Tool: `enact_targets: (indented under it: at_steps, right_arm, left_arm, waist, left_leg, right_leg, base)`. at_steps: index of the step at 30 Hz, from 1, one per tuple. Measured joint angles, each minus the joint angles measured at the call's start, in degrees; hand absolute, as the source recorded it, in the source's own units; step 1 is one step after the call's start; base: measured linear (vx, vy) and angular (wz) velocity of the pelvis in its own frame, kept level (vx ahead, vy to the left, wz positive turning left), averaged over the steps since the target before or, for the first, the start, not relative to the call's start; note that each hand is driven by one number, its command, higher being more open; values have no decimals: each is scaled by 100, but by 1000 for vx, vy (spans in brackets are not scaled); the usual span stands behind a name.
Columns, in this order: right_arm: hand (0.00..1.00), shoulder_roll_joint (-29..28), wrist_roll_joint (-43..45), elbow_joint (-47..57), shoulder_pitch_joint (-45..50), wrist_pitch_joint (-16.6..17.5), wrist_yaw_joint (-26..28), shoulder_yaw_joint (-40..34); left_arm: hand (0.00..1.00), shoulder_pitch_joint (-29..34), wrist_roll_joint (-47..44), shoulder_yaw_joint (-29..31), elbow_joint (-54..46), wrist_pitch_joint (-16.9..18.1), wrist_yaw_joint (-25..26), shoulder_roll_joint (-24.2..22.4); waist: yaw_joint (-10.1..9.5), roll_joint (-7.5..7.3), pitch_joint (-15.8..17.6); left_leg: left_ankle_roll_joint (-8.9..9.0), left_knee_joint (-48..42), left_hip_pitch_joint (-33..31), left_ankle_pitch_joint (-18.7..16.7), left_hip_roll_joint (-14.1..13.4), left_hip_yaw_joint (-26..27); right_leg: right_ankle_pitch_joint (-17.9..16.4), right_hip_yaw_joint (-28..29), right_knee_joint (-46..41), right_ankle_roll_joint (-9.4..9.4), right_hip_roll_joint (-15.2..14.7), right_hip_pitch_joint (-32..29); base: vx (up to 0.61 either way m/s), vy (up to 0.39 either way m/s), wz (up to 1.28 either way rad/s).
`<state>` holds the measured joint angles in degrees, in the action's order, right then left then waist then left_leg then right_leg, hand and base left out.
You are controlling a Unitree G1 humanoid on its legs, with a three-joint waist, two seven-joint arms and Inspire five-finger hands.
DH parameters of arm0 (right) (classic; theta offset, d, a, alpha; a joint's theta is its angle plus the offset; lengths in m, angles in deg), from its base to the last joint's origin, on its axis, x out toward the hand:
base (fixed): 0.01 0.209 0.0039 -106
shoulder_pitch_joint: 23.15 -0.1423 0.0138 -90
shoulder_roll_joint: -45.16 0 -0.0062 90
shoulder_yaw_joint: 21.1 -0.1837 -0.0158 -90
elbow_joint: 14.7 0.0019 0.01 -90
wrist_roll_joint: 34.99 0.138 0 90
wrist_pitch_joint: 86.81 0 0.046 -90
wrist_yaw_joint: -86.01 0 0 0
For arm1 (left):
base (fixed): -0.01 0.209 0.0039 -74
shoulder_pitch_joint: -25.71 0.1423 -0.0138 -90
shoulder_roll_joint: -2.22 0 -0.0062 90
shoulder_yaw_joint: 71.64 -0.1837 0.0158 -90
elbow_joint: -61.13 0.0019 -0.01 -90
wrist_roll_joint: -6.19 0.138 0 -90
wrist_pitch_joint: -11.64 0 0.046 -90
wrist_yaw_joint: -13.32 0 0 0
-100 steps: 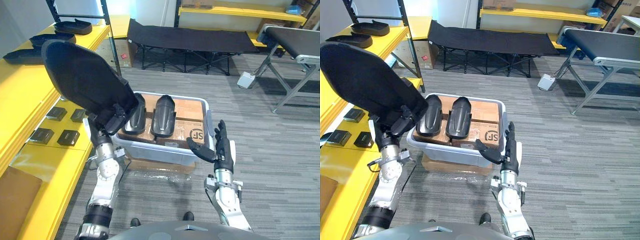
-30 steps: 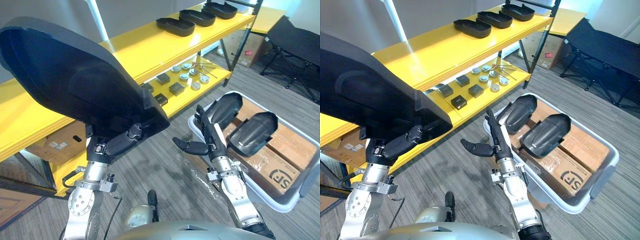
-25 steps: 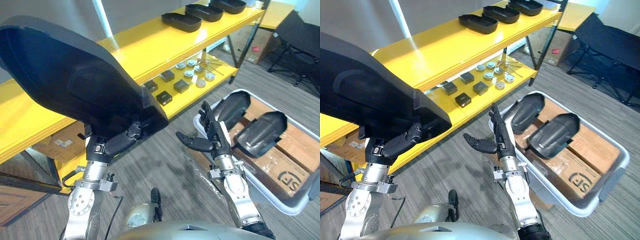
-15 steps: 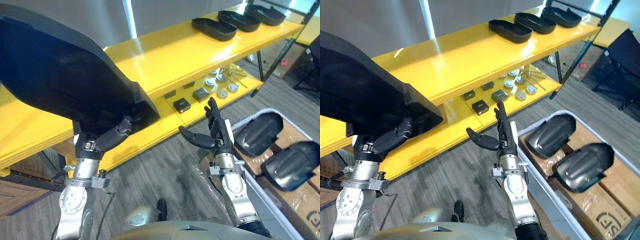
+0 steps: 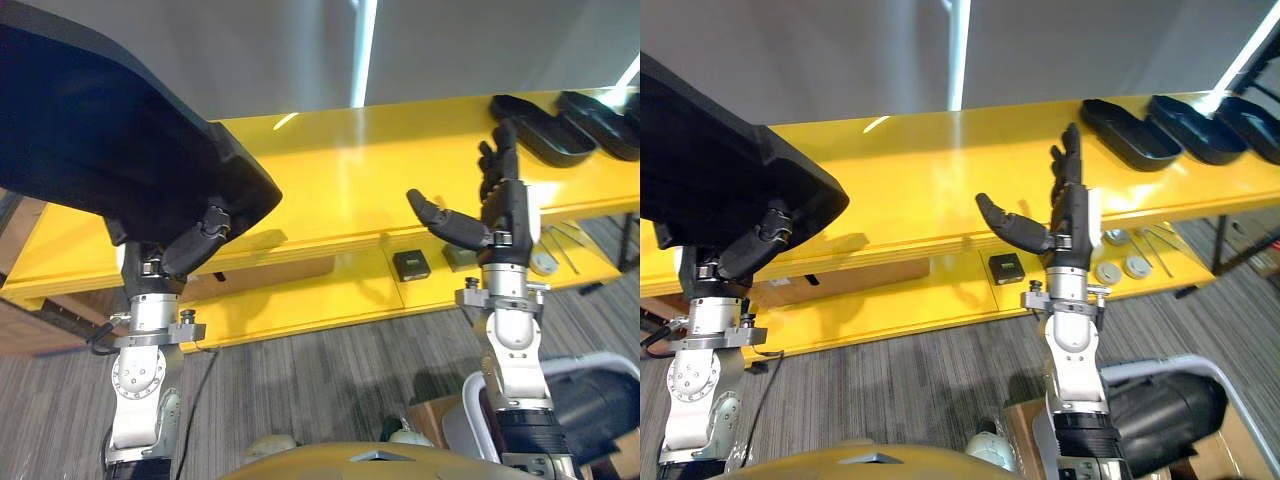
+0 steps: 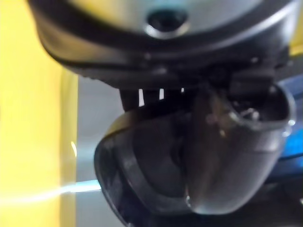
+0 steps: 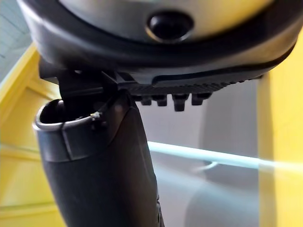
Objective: Walk over and take three plastic housings, then place them on the shelf
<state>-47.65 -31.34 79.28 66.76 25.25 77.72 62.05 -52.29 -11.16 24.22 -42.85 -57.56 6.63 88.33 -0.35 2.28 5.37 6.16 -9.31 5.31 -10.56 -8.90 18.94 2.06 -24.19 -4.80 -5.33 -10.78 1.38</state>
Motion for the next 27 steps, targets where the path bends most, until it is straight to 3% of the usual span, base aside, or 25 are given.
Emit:
enact_targets:
  at_steps: [2,5,8,10,11,12,13,14,15,17,18,19,20,22,24,27]
  right_arm:
    - [100,2,-5,0,57,-13,-64,-163]
    - [100,-102,22,1,226,-12,3,-138]
    - [100,-339,640,42,435,-12,119,-170]
    - [100,-522,887,40,531,-13,290,-203]
    - [100,-487,920,43,540,-12,389,-205]
    - [100,-451,919,46,545,-12,449,-204]
    - [100,-415,940,45,559,-7,521,-226]
    - [100,-429,1099,45,568,1,543,-274]
    - [100,-459,1258,45,552,14,548,-364]
    - [100,-439,1371,46,577,30,524,-468]
    - [100,-418,1368,45,613,35,503,-461]
    - [100,-482,1364,37,696,38,488,-371]
    - [100,-503,1365,79,829,81,494,-228]
    - [100,-525,1482,107,952,91,571,3]
    - [100,-725,1743,134,1055,89,796,220]
    - [100,-774,1607,137,1068,56,840,409]
  left_arm:
    - [0,-30,32,-259,-16,1,-228,-67]
    - [0,-33,213,-289,-13,-3,-223,-45]
    - [0,-23,203,-276,-16,-68,-167,-68]
    - [0,-21,207,-266,-7,-213,-8,-111]
    - [0,-18,230,-256,-3,-250,124,-136]
    - [0,-18,238,-245,-2,-288,170,-150]
    - [0,-9,278,-237,11,-384,244,-173]
    - [0,-17,415,-283,27,-472,261,-172]
    - [0,-24,482,-323,27,-486,236,-152]
    - [0,-28,519,-413,16,-492,171,-149]
    - [0,-27,569,-451,14,-501,149,-144]
    - [0,-40,651,-467,14,-581,133,-66]
    - [0,-97,628,-476,-4,-702,121,84]
    - [0,-210,627,-459,-4,-903,131,306]
    - [0,-283,591,-299,-8,-1160,111,500]
    - [0,-386,318,-143,-6,-1439,117,493]
  waist:
    - [-2,66,-7]
    - [47,36,-17]
    - [48,30,-15]
    - [52,-50,95]
    - [47,1,272]
    - [53,45,350]
    - [60,96,482]
    - [61,155,452]
    - [73,154,452]
    - [125,187,432]
    - [154,220,413]
    - [187,189,390]
    - [261,43,377]
    - [290,-97,339]
    - [297,-160,298]
    - [352,-135,282]
  left_leg:
    - [-3,298,226,124,44,100]
    - [-11,263,261,128,90,168]
    - [-15,218,266,130,151,315]
    - [-156,-873,-125,44,1,349]
    - [-254,-2173,-539,-2,-308,213]
    - [-337,-2766,-731,51,-440,57]
    - [-318,-3488,-1035,-104,-592,-226]
    - [-232,-3070,-1137,-426,-543,-324]
    - [-266,-2422,-1140,-444,-421,-325]
    - [-124,-971,-1046,-134,-204,-549]
    - [31,-576,-945,404,-152,-648]
    - [3,-474,-731,605,-10,-518]
    - [-42,-447,-663,491,134,-374]
    - [-152,-447,-658,420,240,-104]
    - [-195,-459,-657,334,278,180]
    - [-200,-447,-684,323,296,339]
  right_leg:
    - [-1,-56,58,2,-16,145]
    - [50,-39,225,-41,-28,242]
    - [84,89,443,-75,-9,270]
    - [43,218,437,-30,-50,298]
    - [-61,323,392,69,22,423]
    - [-131,391,384,94,65,525]
    - [-187,459,386,4,89,716]
    - [-194,598,361,8,59,708]
    - [-190,711,363,-3,-23,692]
    - [-187,919,390,-91,-158,674]
    - [-223,1057,392,-225,-194,668]
    - [-238,1251,395,-287,-293,683]
    - [-241,1368,396,-301,-450,645]
    - [-210,1556,381,-337,-600,469]
    - [-99,1627,385,-419,-678,257]
    - [35,1560,412,-558,-670,87]
  base:
    - [139,-21,28]
    - [90,28,-7]
    - [58,-4,-21]
    - [41,-48,-34]
    - [12,-60,-43]
    - [77,10,-55]
    - [102,106,-57]
    - [126,134,-66]
    - [92,138,-70]
    - [74,168,-58]
    - [83,241,-67]
    - [108,275,-74]
    - [94,203,-61]
    - [72,163,-53]
    - [69,128,-62]
    - [85,34,-39]
